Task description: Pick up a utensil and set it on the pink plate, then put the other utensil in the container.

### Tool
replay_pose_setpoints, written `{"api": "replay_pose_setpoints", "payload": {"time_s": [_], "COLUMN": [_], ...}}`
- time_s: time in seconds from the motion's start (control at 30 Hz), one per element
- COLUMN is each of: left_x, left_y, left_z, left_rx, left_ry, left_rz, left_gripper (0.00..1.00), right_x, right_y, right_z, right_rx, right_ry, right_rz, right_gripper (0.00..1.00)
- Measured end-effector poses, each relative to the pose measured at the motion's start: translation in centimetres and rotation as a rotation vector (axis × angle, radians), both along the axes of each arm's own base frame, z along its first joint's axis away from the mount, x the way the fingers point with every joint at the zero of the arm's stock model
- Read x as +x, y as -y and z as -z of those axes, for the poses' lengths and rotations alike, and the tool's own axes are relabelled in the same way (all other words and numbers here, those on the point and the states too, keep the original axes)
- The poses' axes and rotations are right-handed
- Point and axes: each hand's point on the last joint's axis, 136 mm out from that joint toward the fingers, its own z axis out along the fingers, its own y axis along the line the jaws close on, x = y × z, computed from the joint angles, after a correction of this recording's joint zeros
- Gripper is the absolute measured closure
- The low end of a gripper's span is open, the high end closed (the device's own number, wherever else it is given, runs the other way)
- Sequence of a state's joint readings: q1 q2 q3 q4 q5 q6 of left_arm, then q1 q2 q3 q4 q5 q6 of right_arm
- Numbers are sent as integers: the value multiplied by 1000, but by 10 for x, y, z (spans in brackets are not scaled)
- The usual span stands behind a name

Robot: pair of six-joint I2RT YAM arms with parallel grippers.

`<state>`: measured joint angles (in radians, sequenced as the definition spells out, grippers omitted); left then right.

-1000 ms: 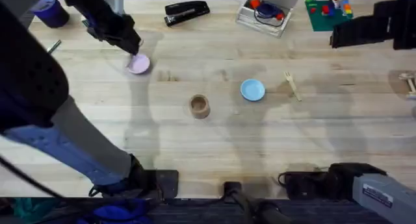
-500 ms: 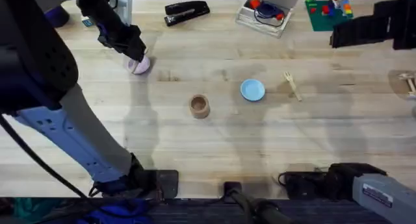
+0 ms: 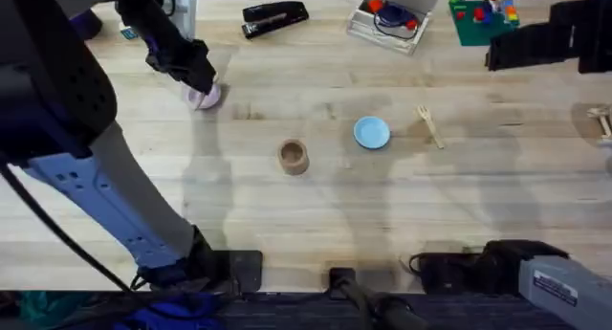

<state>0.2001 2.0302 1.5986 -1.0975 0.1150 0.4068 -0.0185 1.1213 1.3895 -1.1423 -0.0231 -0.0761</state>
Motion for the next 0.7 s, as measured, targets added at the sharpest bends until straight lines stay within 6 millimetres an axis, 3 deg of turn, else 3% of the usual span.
{"api": "replay_pose_setpoints", "payload": {"time_s": [0.17,0.4,0.7], "left_x": [-2,-2,-2], "left_y": [0,0,0], "left_z": [8,8,8], "left_rx": [-5,-5,-5], "left_ry": [-24,-25,-25], "left_rz": [0,-3,-3], "left_gripper": [955,820,743], "right_x": [0,0,0], "right_y": [0,0,0], "right_z": [0,0,0], "right_rx": [0,0,0], "right_ry": [0,0,0], "right_rz": [0,0,0], "right_gripper": [6,6,6]}}
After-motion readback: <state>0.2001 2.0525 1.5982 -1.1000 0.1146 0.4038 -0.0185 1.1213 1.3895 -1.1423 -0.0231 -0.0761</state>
